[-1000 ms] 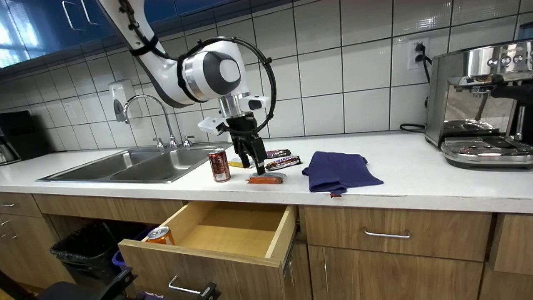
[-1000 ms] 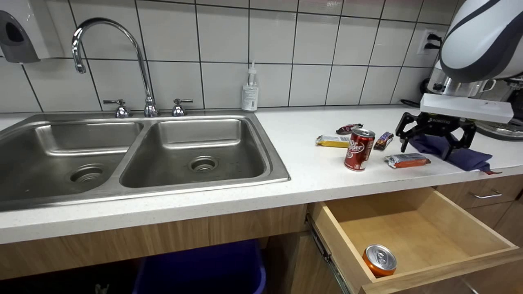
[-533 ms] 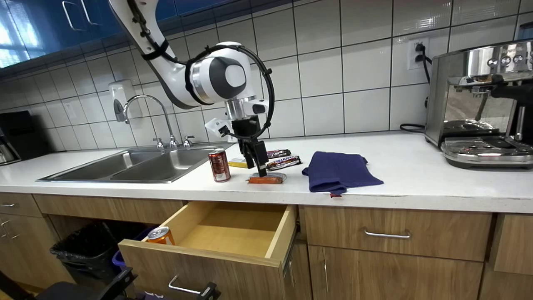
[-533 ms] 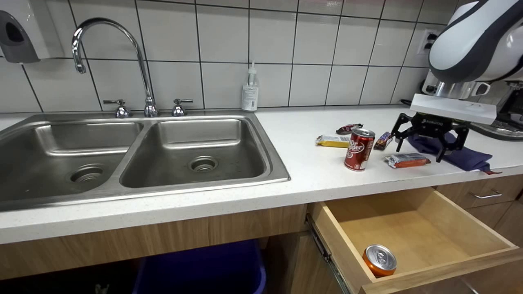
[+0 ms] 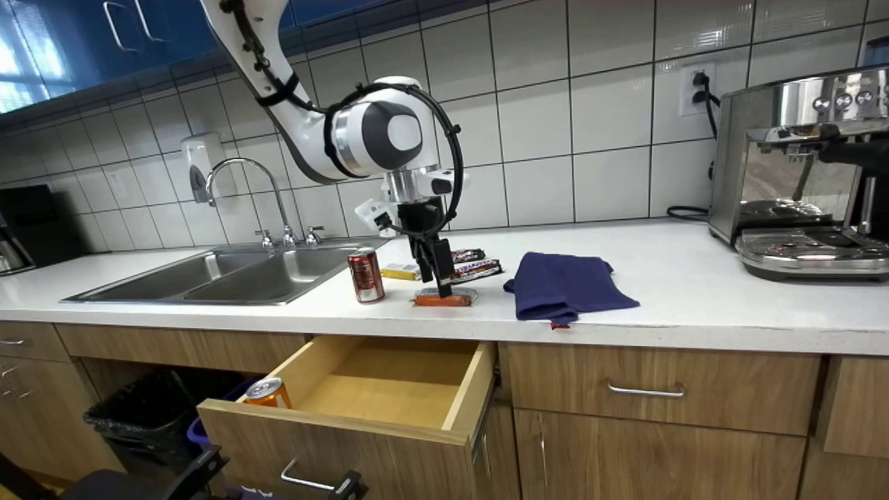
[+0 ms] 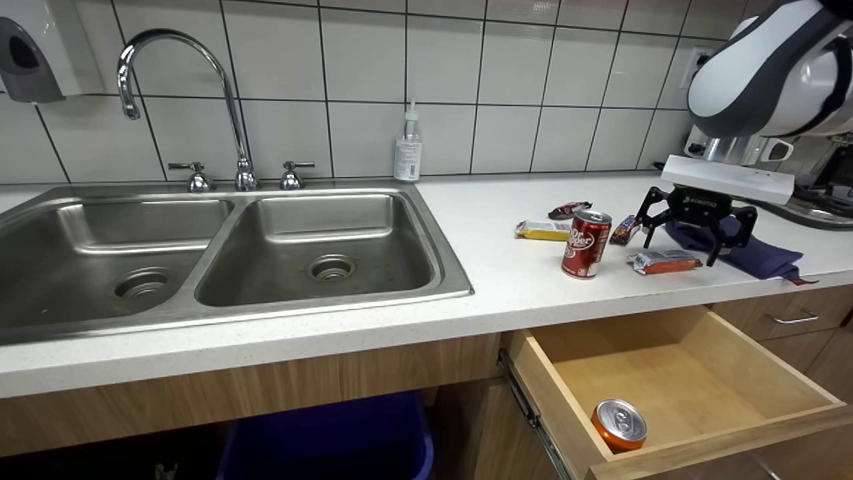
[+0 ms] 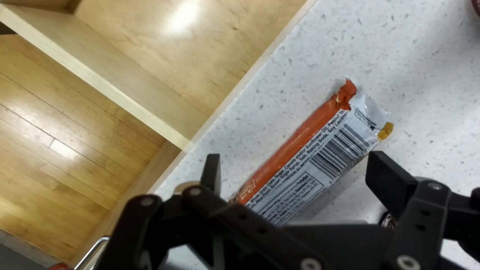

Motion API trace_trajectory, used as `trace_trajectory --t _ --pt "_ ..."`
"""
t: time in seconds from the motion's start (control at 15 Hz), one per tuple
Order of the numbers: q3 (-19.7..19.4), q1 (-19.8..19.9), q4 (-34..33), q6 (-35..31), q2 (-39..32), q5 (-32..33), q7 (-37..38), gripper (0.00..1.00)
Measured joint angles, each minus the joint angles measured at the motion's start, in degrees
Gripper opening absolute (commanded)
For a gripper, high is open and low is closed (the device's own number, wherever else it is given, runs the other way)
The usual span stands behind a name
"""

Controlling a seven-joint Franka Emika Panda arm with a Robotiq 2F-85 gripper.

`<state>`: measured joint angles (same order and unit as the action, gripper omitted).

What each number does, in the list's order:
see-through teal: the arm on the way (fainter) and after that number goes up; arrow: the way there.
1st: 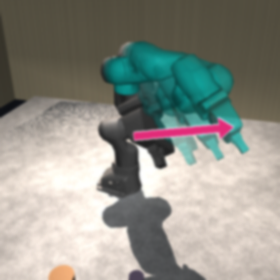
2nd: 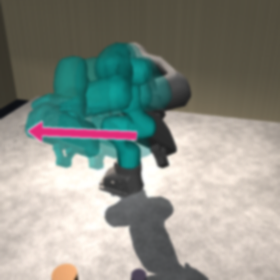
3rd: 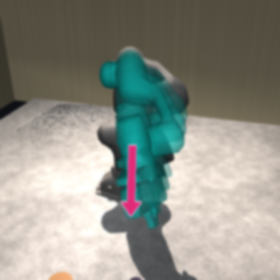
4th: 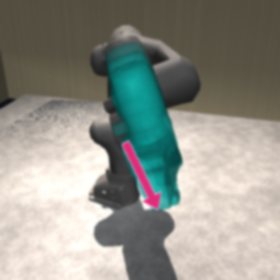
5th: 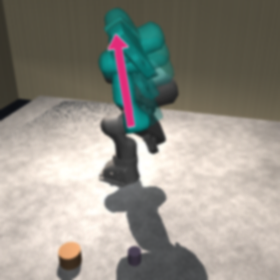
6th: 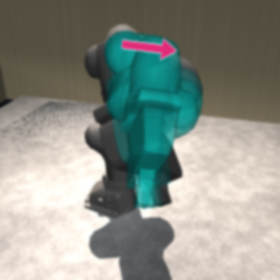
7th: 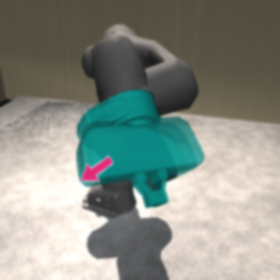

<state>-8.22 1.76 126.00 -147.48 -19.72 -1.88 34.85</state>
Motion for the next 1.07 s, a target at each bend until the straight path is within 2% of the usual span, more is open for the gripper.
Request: trace_trajectory --t 1.0,1.07 --pt "0.0 -0.1 -6.5 3.3 -5.6 -2.5 0.0 1.00" --pt "0.0 -0.1 -7.0 3.6 -5.9 -2.6 0.0 0.75"
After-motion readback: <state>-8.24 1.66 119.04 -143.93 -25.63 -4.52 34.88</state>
